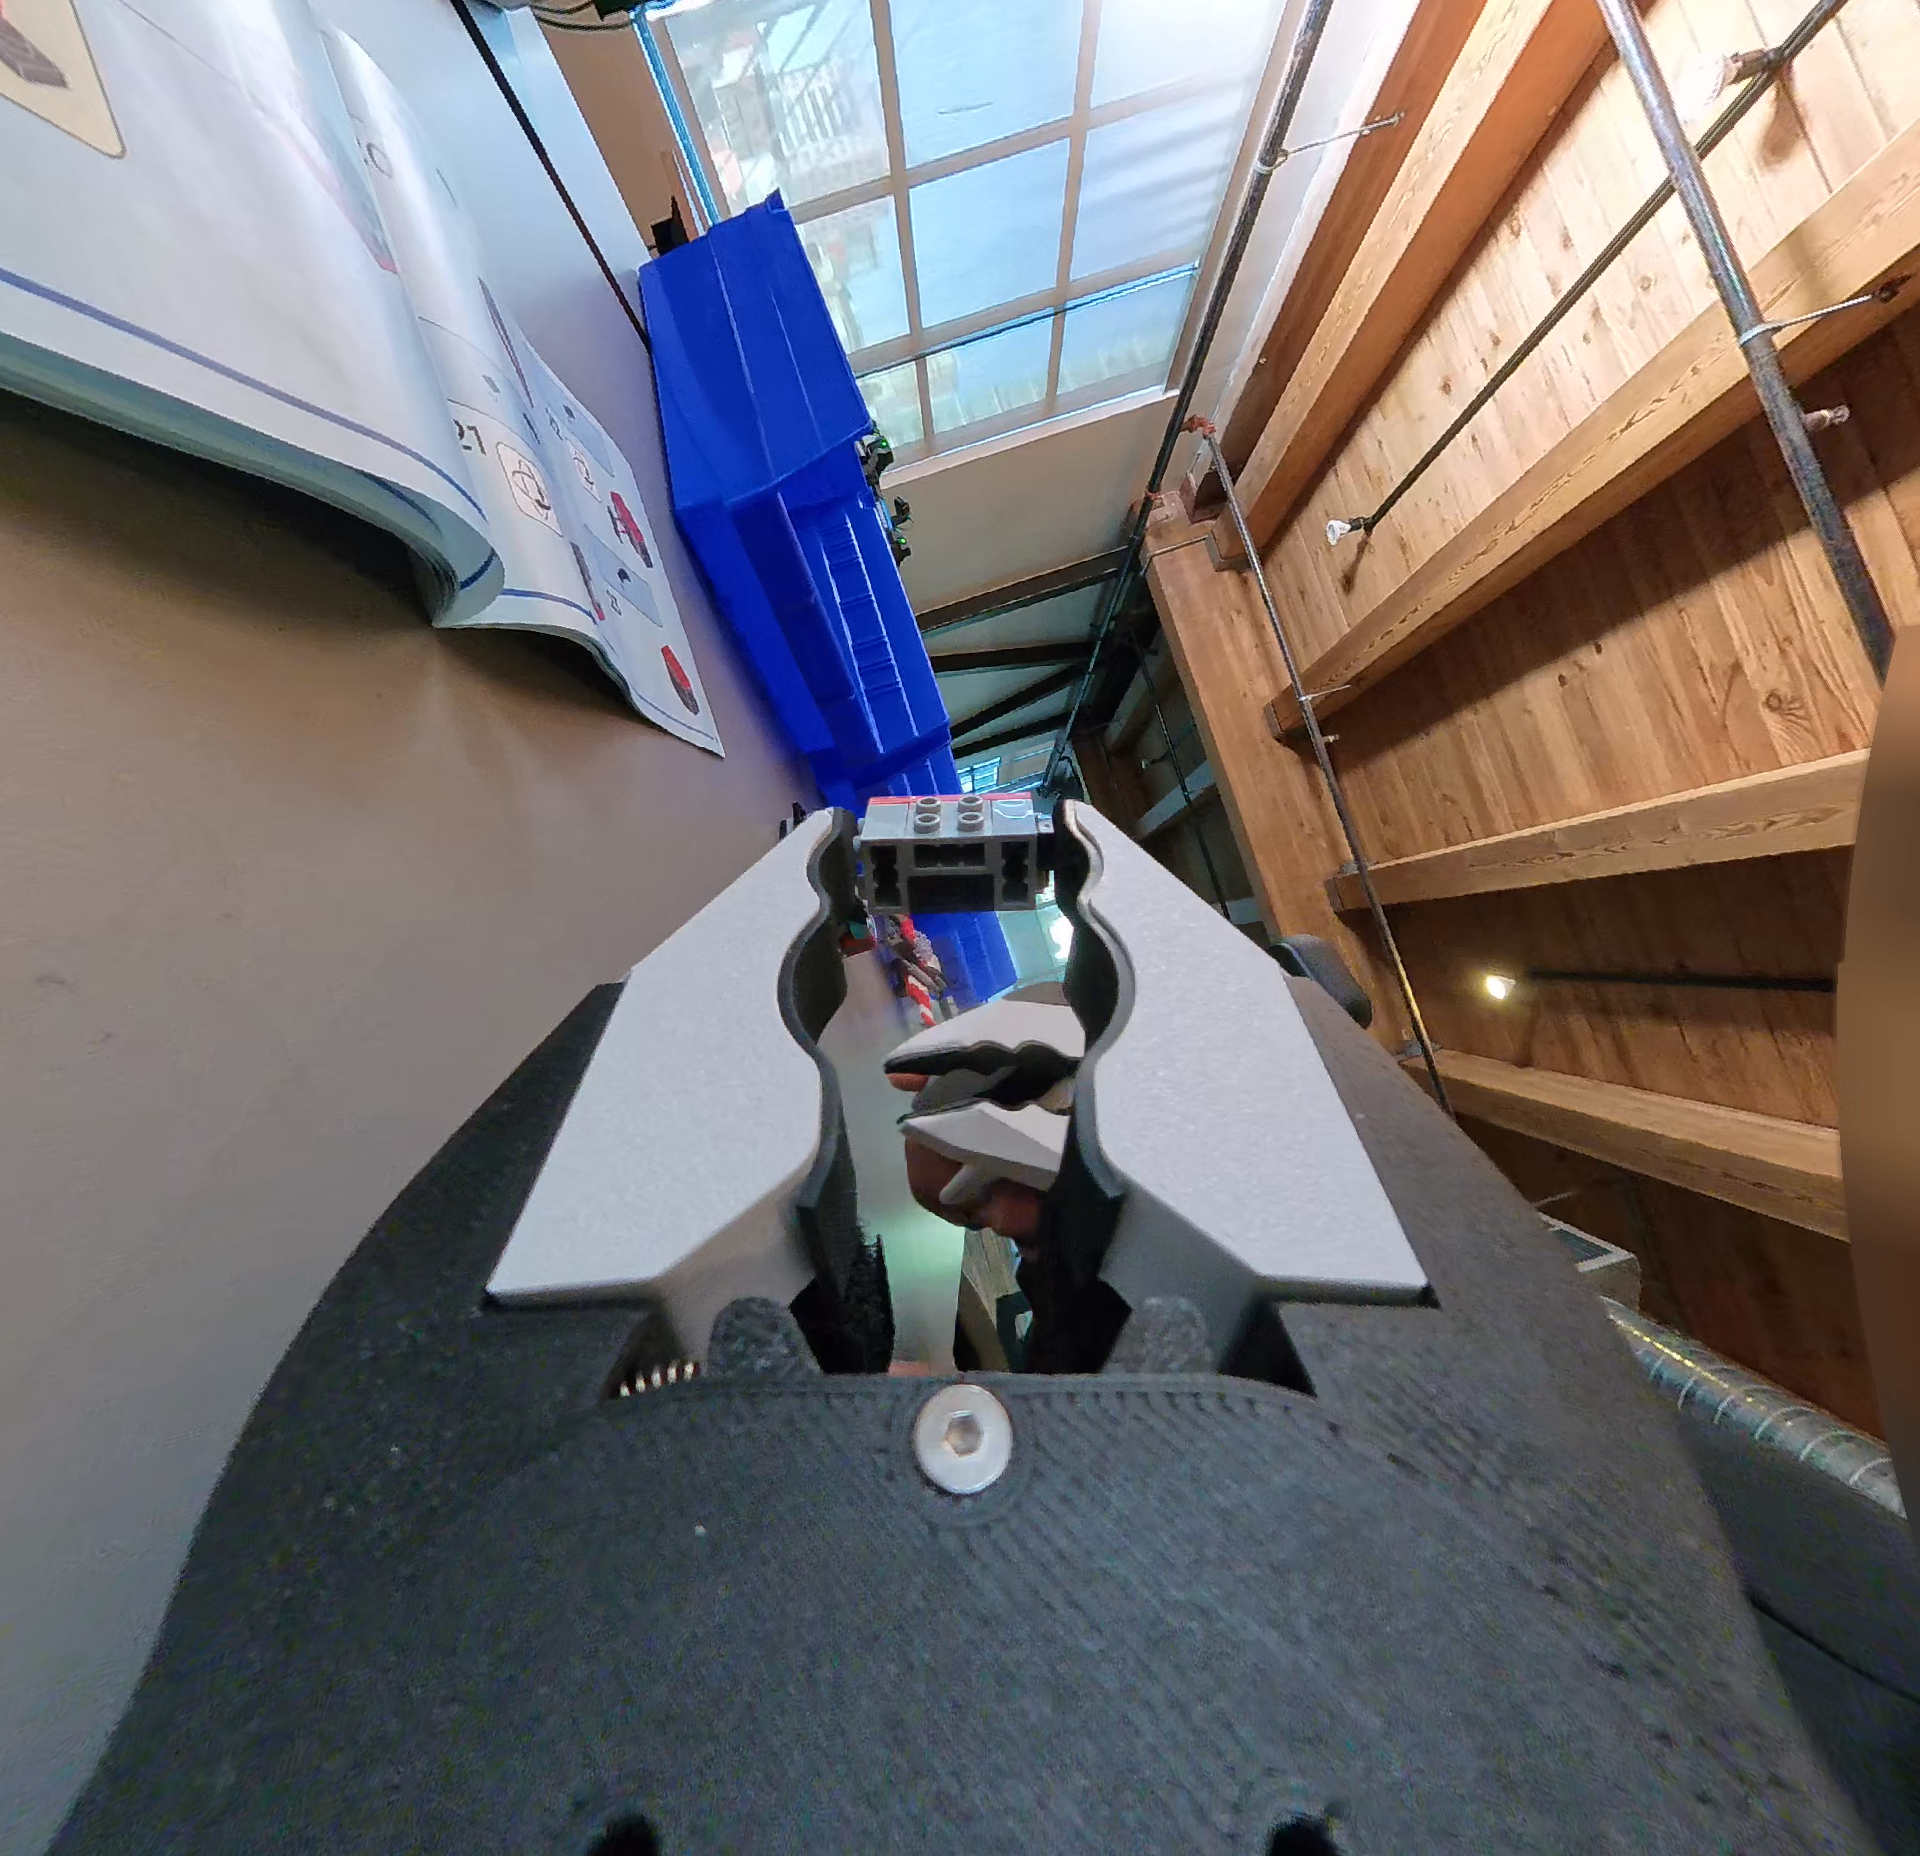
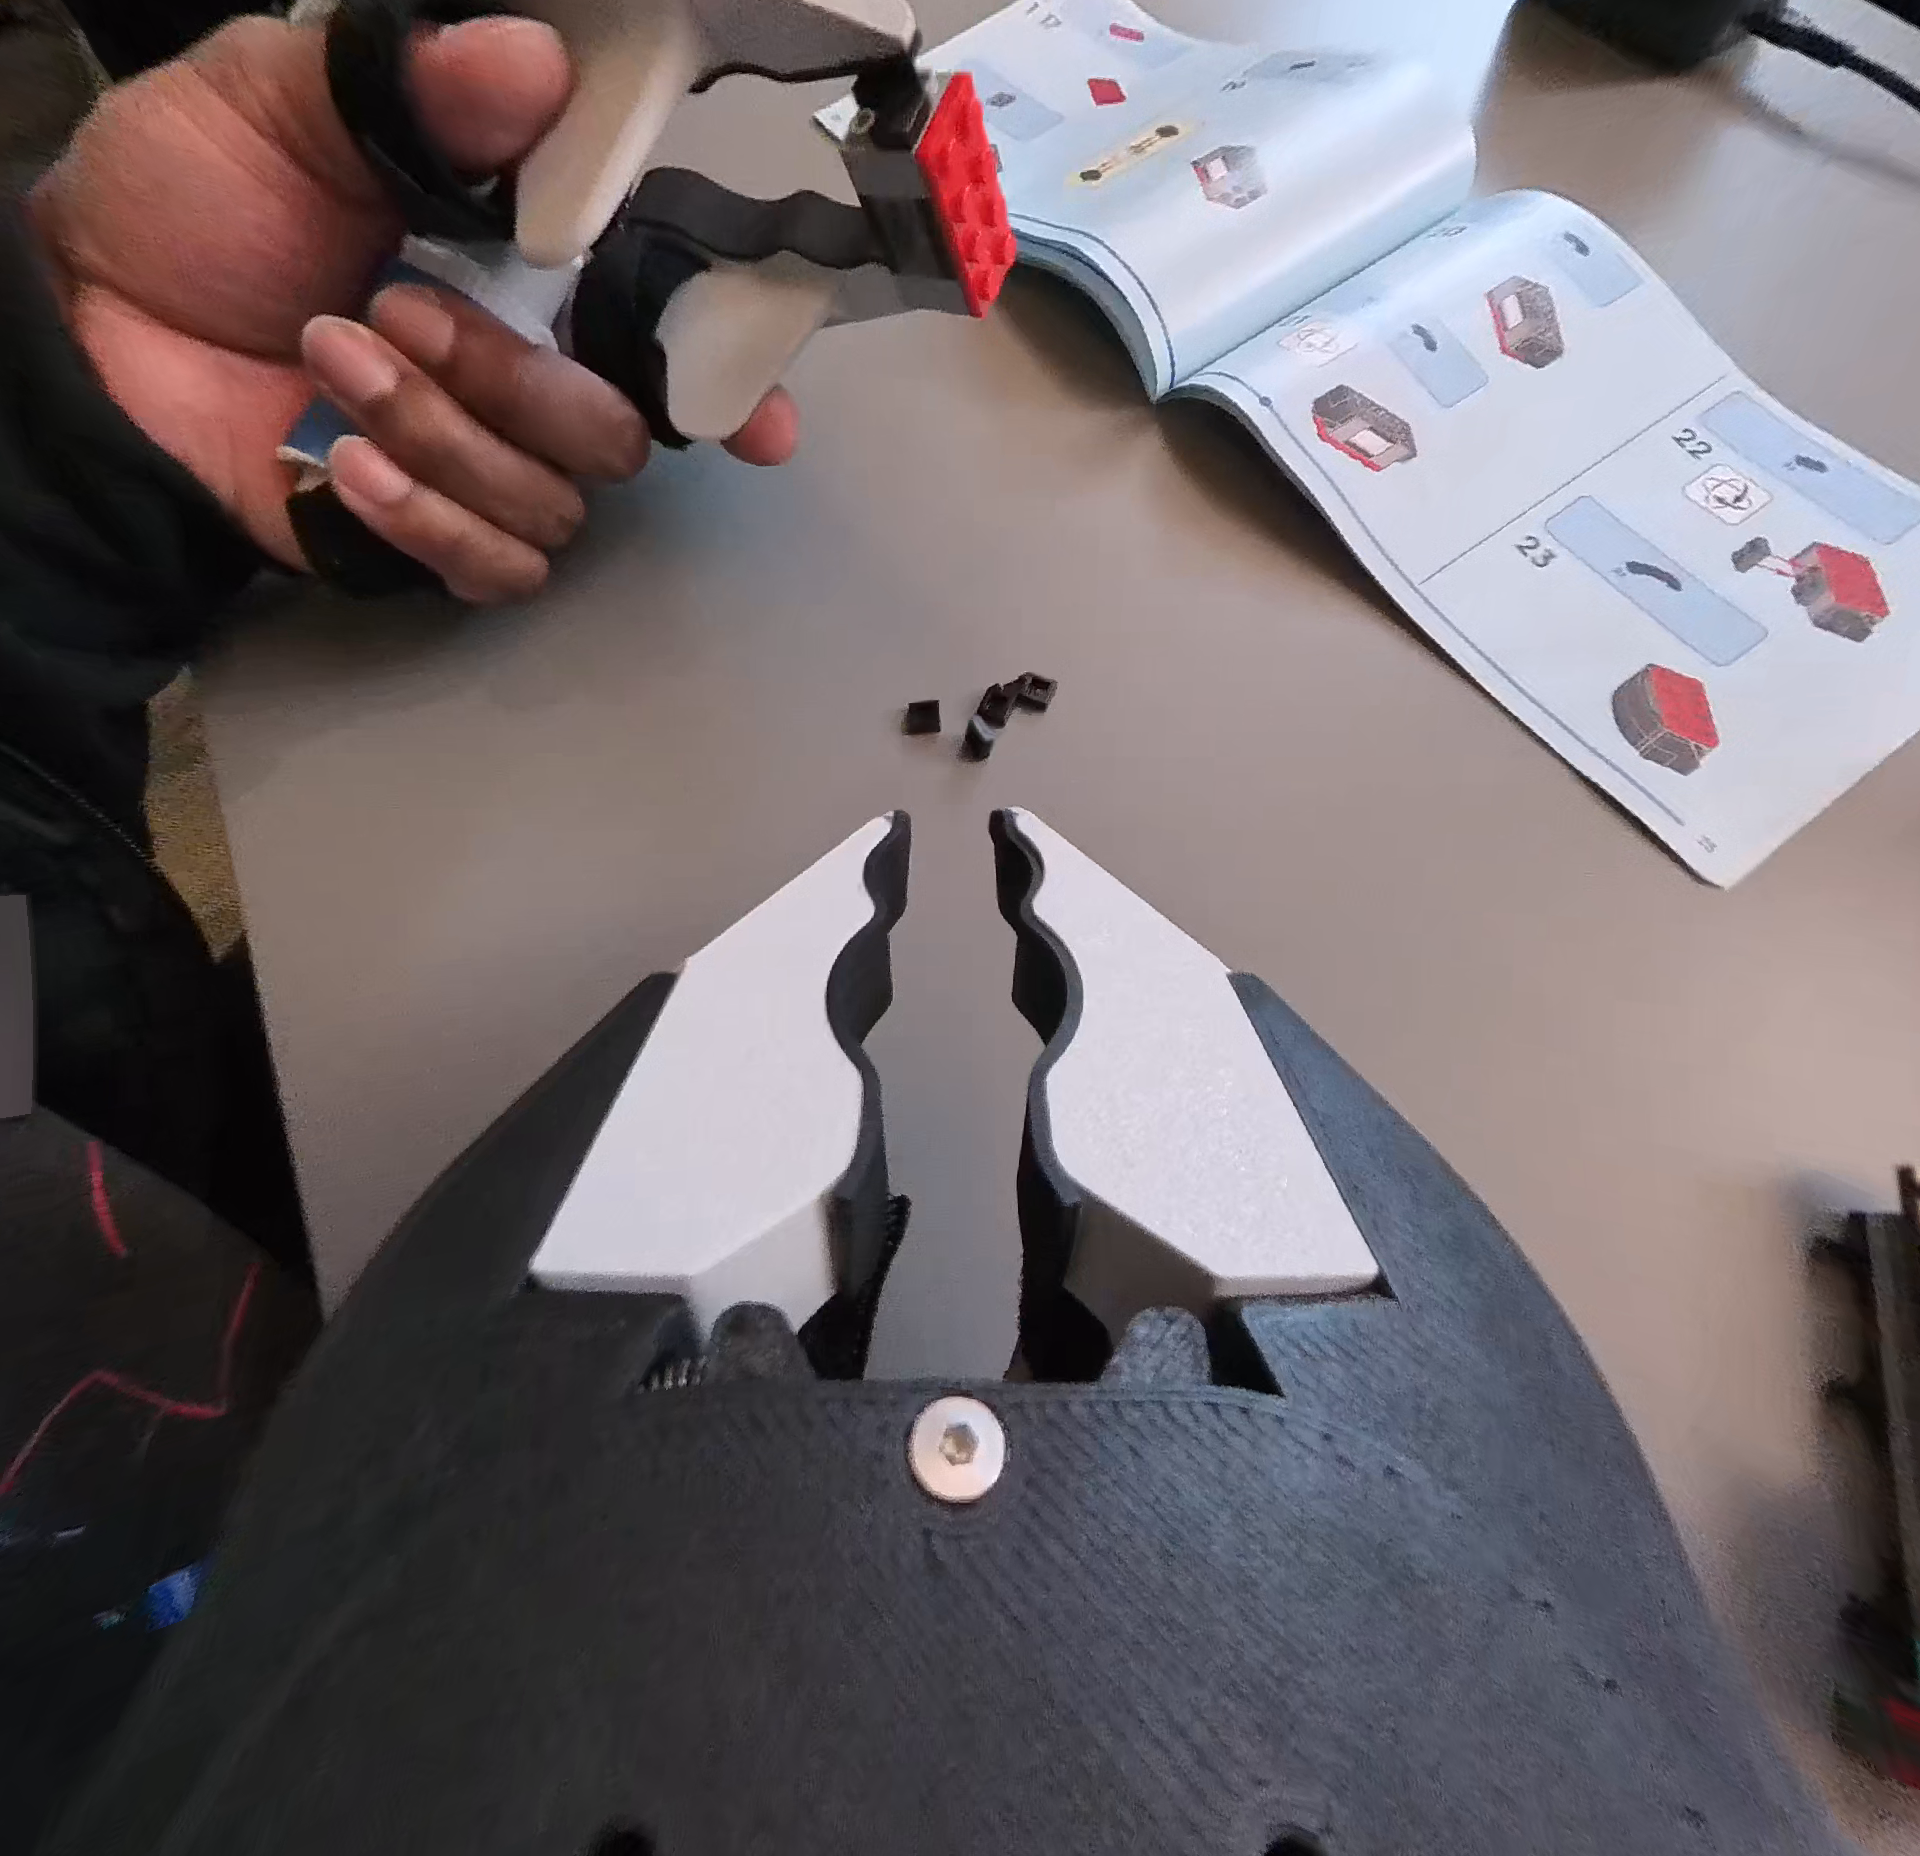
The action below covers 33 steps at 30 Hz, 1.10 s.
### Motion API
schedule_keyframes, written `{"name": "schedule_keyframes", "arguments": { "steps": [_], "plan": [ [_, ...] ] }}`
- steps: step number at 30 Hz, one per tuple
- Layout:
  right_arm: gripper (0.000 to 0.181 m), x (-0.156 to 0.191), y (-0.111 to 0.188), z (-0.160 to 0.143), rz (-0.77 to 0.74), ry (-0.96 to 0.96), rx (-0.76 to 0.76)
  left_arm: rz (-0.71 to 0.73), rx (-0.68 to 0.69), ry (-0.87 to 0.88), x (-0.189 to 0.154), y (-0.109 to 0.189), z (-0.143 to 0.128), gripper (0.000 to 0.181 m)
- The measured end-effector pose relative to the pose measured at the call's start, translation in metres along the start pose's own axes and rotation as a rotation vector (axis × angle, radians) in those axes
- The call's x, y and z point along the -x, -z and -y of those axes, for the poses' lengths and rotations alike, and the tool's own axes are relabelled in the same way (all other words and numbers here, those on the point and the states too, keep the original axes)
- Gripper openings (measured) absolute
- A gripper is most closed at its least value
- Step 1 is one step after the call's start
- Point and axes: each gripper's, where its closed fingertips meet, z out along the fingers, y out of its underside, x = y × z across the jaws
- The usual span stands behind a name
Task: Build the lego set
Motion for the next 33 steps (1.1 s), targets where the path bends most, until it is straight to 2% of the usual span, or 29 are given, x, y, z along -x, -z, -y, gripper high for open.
{"name": "schedule_keyframes", "arguments": {
  "steps": [9, 19, 24, 28, 33],
  "plan": [
    [0.015, -0.008, -0.034, -0.004, -0.053, 0.072, 0.085, -0.006, -0.001, 0.001, -0.001, 0.001, 0.001, 0.038],
    [0.013, -0.010, -0.053, -0.006, -0.079, 0.093, 0.152, -0.017, -0.004, 0.008, -0.002, 0.003, 0.002, 0.038],
    [0.008, -0.013, -0.047, -0.007, -0.076, 0.085, 0.146, -0.018, -0.005, 0.009, -0.002, 0.003, 0.002, 0.038],
    [0.009, -0.010, -0.020, 0.014, -0.033, 0.063, 0.031, -0.017, -0.004, 0.008, -0.002, 0.003, 0.002, 0.038],
    [0.020, -0.034, 0.004, 0.005, -0.079, -0.013, 0.022, -0.011, -0.001, 0.003, -0.002, 0.002, 0.001, 0.038]
  ]
}}
